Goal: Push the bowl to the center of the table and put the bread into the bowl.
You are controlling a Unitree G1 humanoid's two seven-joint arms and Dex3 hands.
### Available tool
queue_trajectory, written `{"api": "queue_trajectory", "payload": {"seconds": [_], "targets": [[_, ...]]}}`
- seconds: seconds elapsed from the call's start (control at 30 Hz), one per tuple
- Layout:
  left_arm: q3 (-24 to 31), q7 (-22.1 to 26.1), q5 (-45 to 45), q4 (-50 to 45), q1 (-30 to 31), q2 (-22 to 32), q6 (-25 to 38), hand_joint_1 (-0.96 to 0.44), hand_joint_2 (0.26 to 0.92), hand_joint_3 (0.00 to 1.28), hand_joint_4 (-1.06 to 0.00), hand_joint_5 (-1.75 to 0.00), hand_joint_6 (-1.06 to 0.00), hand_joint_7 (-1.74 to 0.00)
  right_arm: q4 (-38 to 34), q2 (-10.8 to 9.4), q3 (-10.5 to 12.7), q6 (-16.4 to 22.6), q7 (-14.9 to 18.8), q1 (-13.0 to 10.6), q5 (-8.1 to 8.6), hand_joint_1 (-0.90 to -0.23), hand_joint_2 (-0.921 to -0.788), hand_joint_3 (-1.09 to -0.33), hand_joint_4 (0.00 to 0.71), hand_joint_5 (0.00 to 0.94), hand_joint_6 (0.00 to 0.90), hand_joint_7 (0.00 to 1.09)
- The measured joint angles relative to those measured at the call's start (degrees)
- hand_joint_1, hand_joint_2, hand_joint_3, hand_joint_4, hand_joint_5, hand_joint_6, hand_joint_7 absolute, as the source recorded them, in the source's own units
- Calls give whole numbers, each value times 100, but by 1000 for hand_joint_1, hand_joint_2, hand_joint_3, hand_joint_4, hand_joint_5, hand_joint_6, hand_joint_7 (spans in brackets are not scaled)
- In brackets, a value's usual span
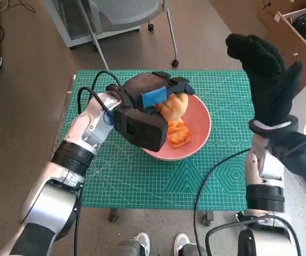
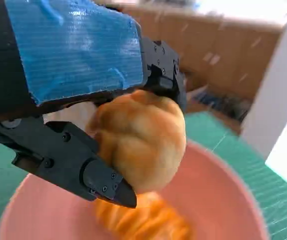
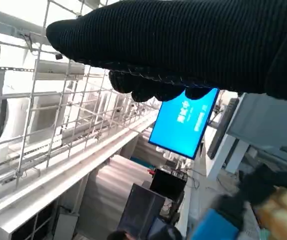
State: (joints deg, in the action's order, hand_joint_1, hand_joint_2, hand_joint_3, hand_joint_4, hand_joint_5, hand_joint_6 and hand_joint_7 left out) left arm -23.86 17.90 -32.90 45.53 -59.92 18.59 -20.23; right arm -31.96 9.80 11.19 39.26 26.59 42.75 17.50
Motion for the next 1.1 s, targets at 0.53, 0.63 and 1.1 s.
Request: {"api": "queue_trajectory", "payload": {"seconds": [0.53,0.63,1.1], "targets": [[-51,-153,-94,-5,38,247,-584,-931,921,243,1,1,1,-51,7,-2,-62,-2,-189,-16,-189,-662,-921,-725,212,0,274,126],[15,-154,-22,3,78,279,-654,-948,921,292,1,1,1,-45,7,-9,-83,-3,-206,-15,-207,-660,-921,-726,213,0,274,126],[1332,548,2085,-307,775,359,-705,-770,921,218,1,1,-43,-67,28,-15,-135,-99,-260,-13,-206,-651,-921,-717,222,4,284,132]]}}
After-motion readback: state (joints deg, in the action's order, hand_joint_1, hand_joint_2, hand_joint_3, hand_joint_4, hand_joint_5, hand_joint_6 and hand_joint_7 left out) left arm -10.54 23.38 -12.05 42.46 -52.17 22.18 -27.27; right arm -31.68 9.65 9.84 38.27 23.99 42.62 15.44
